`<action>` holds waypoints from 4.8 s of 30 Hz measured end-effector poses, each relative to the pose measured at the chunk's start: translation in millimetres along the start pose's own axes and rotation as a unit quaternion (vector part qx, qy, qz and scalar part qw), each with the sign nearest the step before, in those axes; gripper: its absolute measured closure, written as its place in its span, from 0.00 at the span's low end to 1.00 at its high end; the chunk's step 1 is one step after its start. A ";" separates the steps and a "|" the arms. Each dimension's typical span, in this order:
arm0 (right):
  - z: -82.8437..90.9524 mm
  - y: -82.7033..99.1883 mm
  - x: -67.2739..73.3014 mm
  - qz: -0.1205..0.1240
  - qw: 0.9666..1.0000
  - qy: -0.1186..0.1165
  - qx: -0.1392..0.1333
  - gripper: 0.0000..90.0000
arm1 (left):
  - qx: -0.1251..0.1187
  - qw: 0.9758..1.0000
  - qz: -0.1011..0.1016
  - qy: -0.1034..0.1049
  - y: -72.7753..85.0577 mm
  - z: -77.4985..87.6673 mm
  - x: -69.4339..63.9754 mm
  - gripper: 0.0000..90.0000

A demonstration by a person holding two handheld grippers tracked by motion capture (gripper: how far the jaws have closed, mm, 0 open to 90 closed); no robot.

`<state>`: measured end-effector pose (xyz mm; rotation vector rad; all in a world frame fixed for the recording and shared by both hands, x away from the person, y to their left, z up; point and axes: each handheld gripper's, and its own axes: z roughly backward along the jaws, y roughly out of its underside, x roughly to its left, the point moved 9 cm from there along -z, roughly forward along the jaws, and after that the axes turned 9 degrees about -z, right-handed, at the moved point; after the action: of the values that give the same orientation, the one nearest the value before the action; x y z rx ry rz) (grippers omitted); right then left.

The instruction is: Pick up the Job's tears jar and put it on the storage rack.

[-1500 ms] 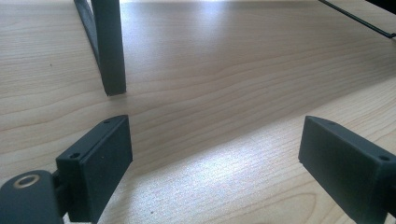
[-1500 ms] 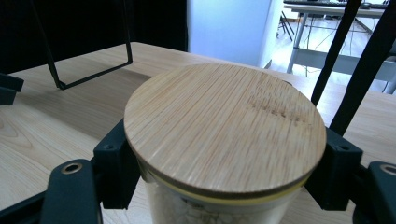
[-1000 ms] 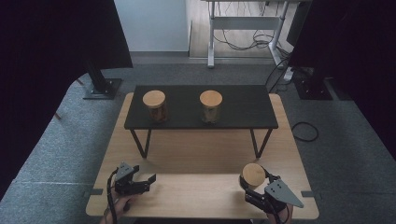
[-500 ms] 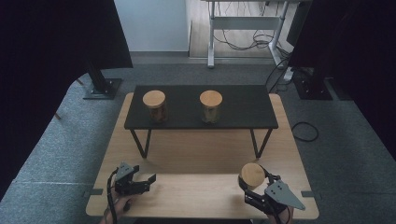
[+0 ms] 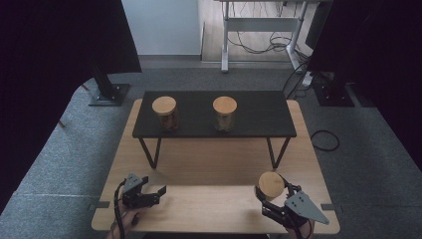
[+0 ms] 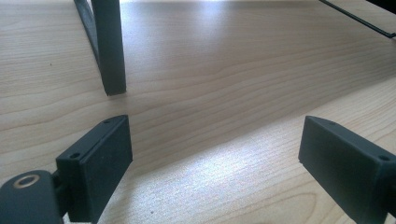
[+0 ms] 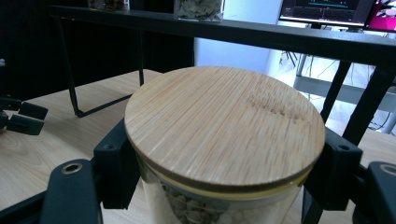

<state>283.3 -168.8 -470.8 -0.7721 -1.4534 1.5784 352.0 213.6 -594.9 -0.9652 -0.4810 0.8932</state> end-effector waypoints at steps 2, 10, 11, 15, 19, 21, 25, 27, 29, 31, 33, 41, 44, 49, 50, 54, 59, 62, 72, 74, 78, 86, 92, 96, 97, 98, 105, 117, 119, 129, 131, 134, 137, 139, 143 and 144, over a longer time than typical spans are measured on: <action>0.1 -1.9 0.1 0.000 1.000 0.001 -0.002 0.28 | 0.000 1.000 0.000 0.000 0.0 0.0 0.0 0.10; 1.3 -5.9 -0.4 -0.001 1.000 0.001 -0.007 0.28 | 0.000 1.000 0.000 -0.001 0.0 0.0 -0.1 0.10; 1.6 -6.6 -0.3 -0.001 1.000 0.000 -0.007 0.28 | 0.000 1.000 -0.001 -0.001 0.0 0.0 -0.1 0.10; 3.0 -9.2 -0.4 -0.001 1.000 0.000 -0.012 0.28 | 0.000 1.000 -0.001 -0.001 0.0 0.0 -0.1 0.10; 3.6 -11.8 -0.5 -0.003 1.000 -0.001 -0.015 0.28 | 0.000 1.000 -0.001 -0.001 0.0 0.0 -0.1 0.10; 3.4 -12.9 -0.5 -0.002 1.000 -0.001 -0.016 0.28 | 0.000 1.000 0.000 0.000 0.0 0.0 0.0 0.10; 3.0 -14.7 -0.1 0.000 1.000 -0.001 -0.018 0.28 | 0.000 1.000 0.000 -0.001 0.0 0.1 0.0 0.10; 2.9 -15.7 0.3 0.000 1.000 -0.001 -0.018 0.28 | 0.000 1.000 0.000 -0.001 0.0 0.1 0.0 0.10; 3.0 -16.5 0.3 0.001 1.000 -0.001 -0.019 0.28 | 0.000 1.000 0.000 -0.001 0.0 0.1 0.0 0.10; 3.3 -17.6 0.4 0.001 1.000 -0.001 -0.020 0.28 | 0.000 1.000 0.000 -0.001 0.0 0.0 0.0 0.10; 3.6 -19.2 0.4 0.002 1.000 0.000 -0.022 0.28 | 0.000 1.000 0.000 -0.001 0.0 0.0 0.0 0.10; 4.7 -26.2 0.2 0.004 1.000 0.000 -0.028 0.28 | 0.000 1.000 -0.001 -0.002 0.0 0.0 0.0 0.10; 4.9 -28.6 0.2 0.006 1.000 0.000 -0.030 0.28 | 0.000 1.000 -0.001 -0.002 0.0 0.0 -0.1 0.10; 5.5 -32.8 0.5 0.008 0.999 -0.001 -0.034 0.28 | 0.000 1.000 -0.001 -0.002 0.0 0.0 -0.1 0.10; 5.5 -33.7 0.5 0.008 0.999 -0.001 -0.035 0.28 | 0.000 1.000 0.000 -0.002 0.0 0.0 -0.1 0.10; 5.6 -37.3 0.3 0.008 0.999 -0.002 -0.038 0.28 | 0.000 1.000 0.000 -0.002 0.0 -0.1 0.0 0.10; 4.9 -41.2 0.6 0.010 0.999 -0.003 -0.040 0.28 | 0.000 1.000 0.000 -0.002 0.0 0.0 0.0 0.10; 4.5 -43.7 1.0 0.012 0.999 -0.004 -0.042 0.28 | 0.000 1.000 0.000 -0.002 0.0 0.0 0.0 0.10; 2.1 -50.2 0.1 0.014 0.999 -0.003 -0.045 0.28 | 0.000 1.000 0.000 -0.002 0.0 0.0 0.1 0.10; 1.6 -52.3 0.0 0.015 0.999 -0.003 -0.046 0.28 | 0.000 1.000 0.000 -0.002 0.0 -0.1 0.1 0.10; 1.0 -56.2 -0.4 0.017 0.999 -0.003 -0.048 0.28 | 0.000 1.000 0.001 -0.002 0.0 0.0 0.1 0.10; 0.2 -63.9 -2.7 0.017 0.998 -0.002 -0.053 0.28 | 0.000 1.000 0.001 -0.002 0.1 0.0 0.3 0.10; -0.4 -69.1 -4.6 0.016 0.998 -0.002 -0.057 0.28 | 0.000 1.000 0.001 -0.003 -0.1 -0.1 0.0 0.10; -2.3 -72.0 -3.6 0.018 0.998 -0.005 -0.057 0.28 | 0.000 1.000 0.001 -0.003 0.0 -0.2 0.1 0.10; -3.3 -72.7 -3.1 0.020 0.998 -0.006 -0.056 0.28 | 0.000 1.000 0.001 -0.003 0.0 -0.2 0.0 0.10; -4.3 -73.4 -2.7 0.020 0.998 -0.008 -0.055 0.28 | 0.000 1.000 0.000 -0.003 0.0 -0.2 0.0 0.10; -10.0 -80.8 -3.0 0.020 0.998 -0.010 -0.058 0.28 | 0.000 1.000 0.003 -0.002 0.0 -0.2 0.2 0.10; -14.7 -86.9 -7.2 0.011 0.998 -0.009 -0.064 0.28 | 0.001 1.000 0.002 -0.002 0.1 -0.3 0.2 0.10; -14.7 -88.5 -7.7 0.011 0.998 -0.009 -0.065 0.28 | 0.001 1.000 0.002 -0.002 0.1 -0.2 0.2 0.10; -17.1 -95.9 -10.9 0.011 0.997 -0.006 -0.071 0.28 | 0.000 1.000 0.004 -0.002 0.0 -0.4 0.4 0.10; -17.4 -98.0 -11.2 0.013 0.997 -0.006 -0.072 0.28 | 0.000 1.000 0.005 -0.002 0.0 -0.3 0.4 0.10; -17.9 -100.8 -12.0 0.013 0.997 -0.006 -0.074 0.28 | 0.000 1.000 0.004 -0.002 0.0 -0.4 0.5 0.10; -18.9 -102.8 -12.9 0.013 0.997 -0.005 -0.074 0.28 | 0.000 1.000 0.004 -0.002 0.0 -0.4 0.5 0.10; -19.7 -103.9 -13.3 0.011 0.997 -0.005 -0.075 0.28 | 0.000 1.000 0.005 -0.002 0.0 -0.4 0.5 0.10; -21.9 -106.2 -14.0 0.010 0.997 -0.006 -0.076 0.28 | 0.000 1.000 0.005 -0.001 0.0 -0.4 0.5 0.10; -22.6 -106.6 -14.0 0.010 0.997 -0.006 -0.076 0.28 | 0.000 1.000 0.005 -0.001 0.1 -0.4 0.5 0.10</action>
<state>327.4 -172.6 -370.2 -0.8688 -1.5924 1.5029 352.5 213.8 -595.2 -0.9673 -0.4784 0.9033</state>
